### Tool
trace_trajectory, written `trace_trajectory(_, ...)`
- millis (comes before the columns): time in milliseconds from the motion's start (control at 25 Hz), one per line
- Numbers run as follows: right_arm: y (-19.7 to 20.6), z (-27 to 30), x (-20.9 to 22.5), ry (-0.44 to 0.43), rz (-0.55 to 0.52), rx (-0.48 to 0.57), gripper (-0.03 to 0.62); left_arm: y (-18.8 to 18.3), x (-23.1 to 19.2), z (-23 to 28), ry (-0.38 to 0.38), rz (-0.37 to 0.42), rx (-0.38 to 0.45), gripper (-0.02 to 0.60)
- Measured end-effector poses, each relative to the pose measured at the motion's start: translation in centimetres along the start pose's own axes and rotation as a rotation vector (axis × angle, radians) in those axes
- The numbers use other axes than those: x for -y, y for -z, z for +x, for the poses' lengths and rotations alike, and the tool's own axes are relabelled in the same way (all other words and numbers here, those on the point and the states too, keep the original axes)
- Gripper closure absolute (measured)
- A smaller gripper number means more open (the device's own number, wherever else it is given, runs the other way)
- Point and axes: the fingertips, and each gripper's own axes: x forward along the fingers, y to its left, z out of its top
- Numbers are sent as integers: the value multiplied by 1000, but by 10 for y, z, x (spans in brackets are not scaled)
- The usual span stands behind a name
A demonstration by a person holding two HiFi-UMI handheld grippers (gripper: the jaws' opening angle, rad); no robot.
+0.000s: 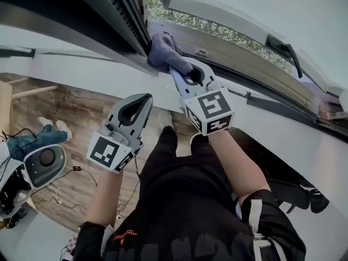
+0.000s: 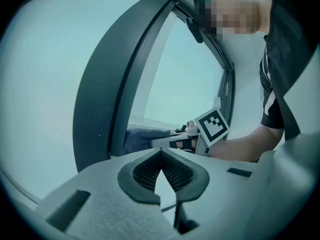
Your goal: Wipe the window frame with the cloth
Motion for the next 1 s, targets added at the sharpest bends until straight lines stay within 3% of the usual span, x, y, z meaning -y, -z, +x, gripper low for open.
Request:
trace_trajectory(360,17,6,11,36,28,-42,533,3,-3,4,16,-5,-10,561)
trace_trajectory(1000,31,-45,55,97,85,-27,533,-6,49,56,123,35,-37,561)
